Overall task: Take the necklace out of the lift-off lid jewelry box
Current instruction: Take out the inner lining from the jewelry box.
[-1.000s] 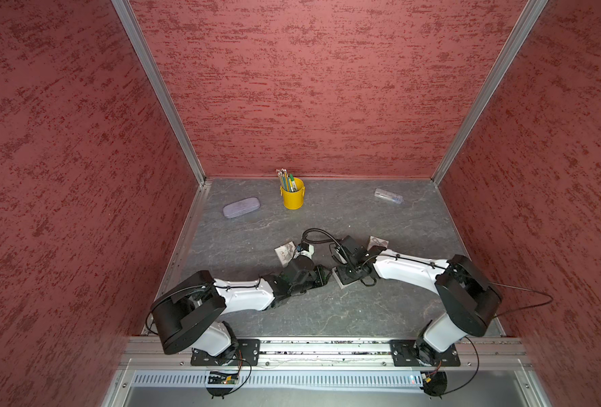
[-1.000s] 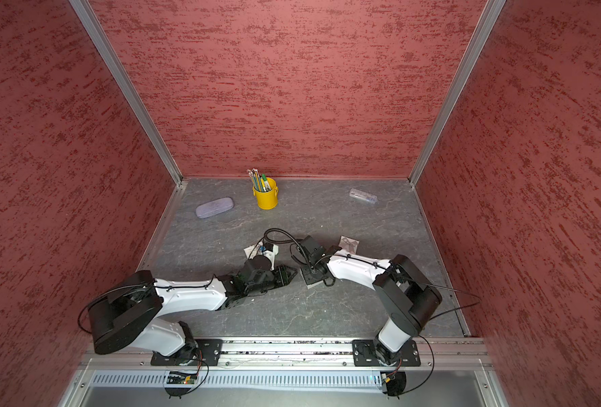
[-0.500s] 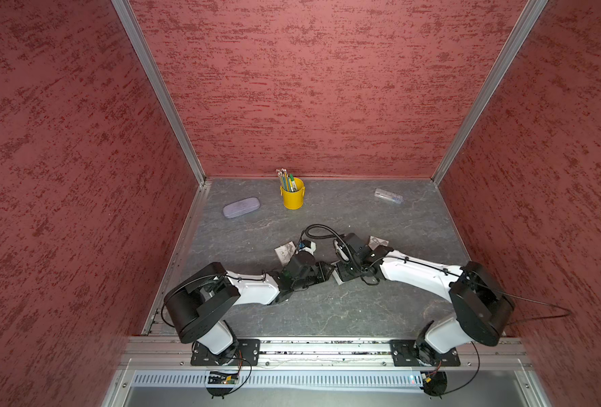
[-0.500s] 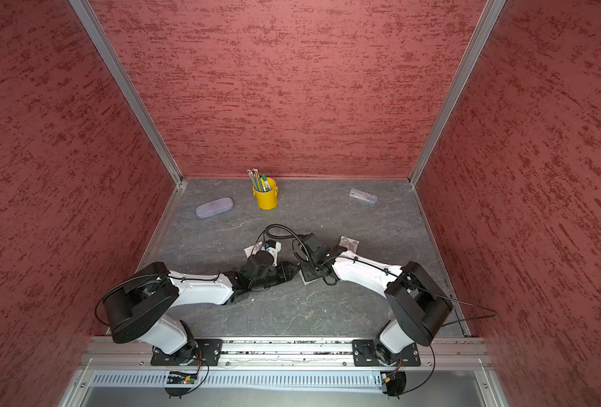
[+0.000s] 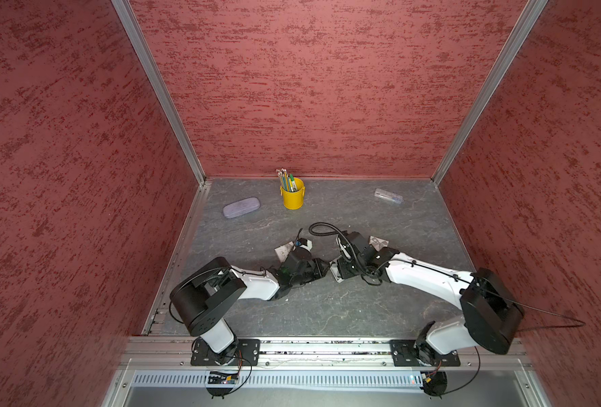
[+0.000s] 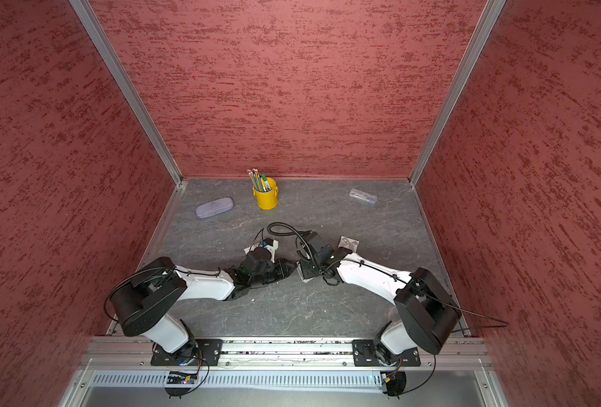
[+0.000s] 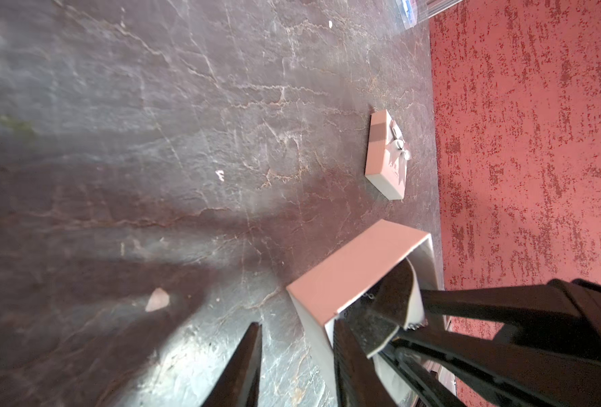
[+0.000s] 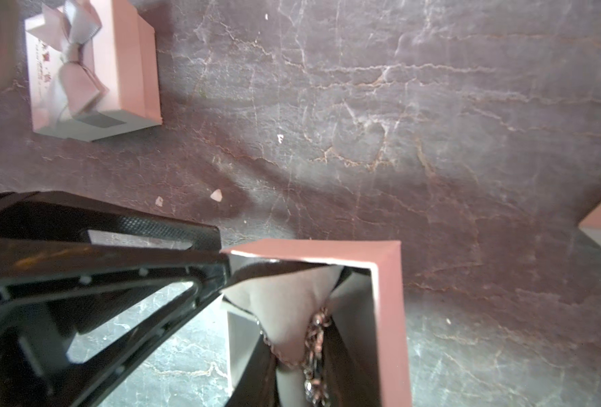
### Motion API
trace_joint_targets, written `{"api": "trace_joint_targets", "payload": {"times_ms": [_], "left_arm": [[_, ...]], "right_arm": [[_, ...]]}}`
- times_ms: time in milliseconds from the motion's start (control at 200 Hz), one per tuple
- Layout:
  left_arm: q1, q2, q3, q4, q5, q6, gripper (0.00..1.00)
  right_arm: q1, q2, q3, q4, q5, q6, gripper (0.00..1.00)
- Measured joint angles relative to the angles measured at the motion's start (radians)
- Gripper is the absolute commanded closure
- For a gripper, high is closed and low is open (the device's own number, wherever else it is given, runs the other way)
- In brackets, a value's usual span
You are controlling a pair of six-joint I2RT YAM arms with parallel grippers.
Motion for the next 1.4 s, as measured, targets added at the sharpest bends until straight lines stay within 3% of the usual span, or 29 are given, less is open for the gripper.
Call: {"api": "trace_joint_targets", "payload": {"times_ms": [311,616,807,1097,1403], "left_arm": [[0.006,0.000,0.000,0.000,0.011,0.012,0.59],[0.027,-0.095,0.006,-0.086,0.019,0.071,0.57],[0.054,-0.082,0.026,-0.110,0.053,0.087,0.59],[0.034,-0.023,0.037,-0.106,0.095,0.087,0.65],[0.025,-0.034,0.039,-0.125,0.093,0.095,0.63]], "right_arm": [[-0.015,-0.046,-0.053,0.074,-0.049,0.053,0.78],[-0.102,-0.098,-0.147,0.214,-0.229,0.150,0.78],[-0.150,-0.107,-0.188,0.282,-0.318,0.192,0.78],[-0.150,-0.121,-0.191,0.309,-0.332,0.156,0.79],[-0.150,-0.130,-0.207,0.332,-0.336,0.153,0.79]]}}
